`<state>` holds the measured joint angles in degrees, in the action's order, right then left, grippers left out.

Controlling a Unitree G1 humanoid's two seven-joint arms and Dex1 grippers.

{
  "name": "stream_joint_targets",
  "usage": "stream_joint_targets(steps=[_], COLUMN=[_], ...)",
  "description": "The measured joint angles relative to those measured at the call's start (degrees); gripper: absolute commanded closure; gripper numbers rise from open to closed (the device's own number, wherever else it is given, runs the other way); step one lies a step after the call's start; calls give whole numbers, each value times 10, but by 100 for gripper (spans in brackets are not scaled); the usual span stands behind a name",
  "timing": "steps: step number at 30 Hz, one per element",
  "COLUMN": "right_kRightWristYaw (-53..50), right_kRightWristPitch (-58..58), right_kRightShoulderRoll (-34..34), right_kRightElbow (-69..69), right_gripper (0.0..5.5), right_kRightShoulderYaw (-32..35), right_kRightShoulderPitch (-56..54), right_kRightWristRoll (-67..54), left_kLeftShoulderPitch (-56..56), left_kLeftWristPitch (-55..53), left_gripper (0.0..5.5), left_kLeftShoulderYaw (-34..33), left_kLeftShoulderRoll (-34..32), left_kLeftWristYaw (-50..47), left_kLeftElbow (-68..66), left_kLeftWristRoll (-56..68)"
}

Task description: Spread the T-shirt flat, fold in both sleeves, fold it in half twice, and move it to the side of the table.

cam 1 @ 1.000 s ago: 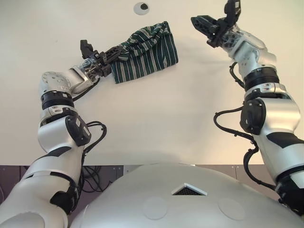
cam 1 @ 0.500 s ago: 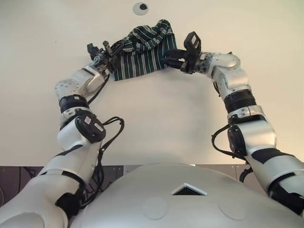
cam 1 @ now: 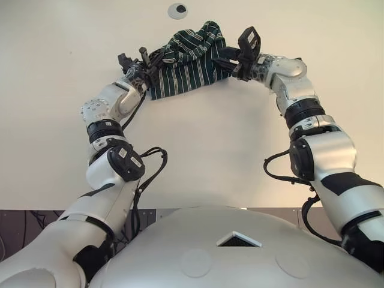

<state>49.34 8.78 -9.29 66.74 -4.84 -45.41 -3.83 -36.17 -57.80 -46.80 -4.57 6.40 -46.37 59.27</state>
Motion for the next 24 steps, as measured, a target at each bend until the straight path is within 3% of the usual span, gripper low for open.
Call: stream_joint_targets(steps=[3, 4, 9, 13, 19, 21, 24], right_kRightWristYaw=[-21, -23, -37, -29, -30, -38, -52], right_kRightWristPitch=[-34, -45, -64, -63, -51, -44, -19], right_kRightShoulderRoll=[-1, -1, -5, -7, -7, -7, -5], right_kRightElbow=[38, 42, 49, 47, 46, 48, 46], right_gripper=[380, 380, 380, 380, 380, 380, 380], right_kRightShoulderYaw=[-6, -5, -6, -12, -20, -20, -1], right_kRightShoulderPitch=[-7, -13, -21, -22, -22, -21, -13], right_kRightWristRoll=[20, 21, 27, 38, 44, 44, 41], left_kLeftShoulderPitch=[-1, -2, -64, -91, -30, -16, -16], left_kLeftWristPitch=[9, 11, 86, 118, 122, 69, 87], left_gripper=[543, 506, 439, 374, 305, 300, 300], left_kLeftShoulderYaw=[13, 15, -15, -3, 75, 131, 222], left_kLeftShoulderRoll=[5, 7, 9, 1, -11, -19, -29], left_kLeftWristYaw=[-7, -8, -38, -23, 22, 87, 143], left_kLeftElbow=[10, 16, 20, 20, 74, 160, 225], left_kLeftWristRoll=[-2, -1, 27, 26, -35, -29, -87])
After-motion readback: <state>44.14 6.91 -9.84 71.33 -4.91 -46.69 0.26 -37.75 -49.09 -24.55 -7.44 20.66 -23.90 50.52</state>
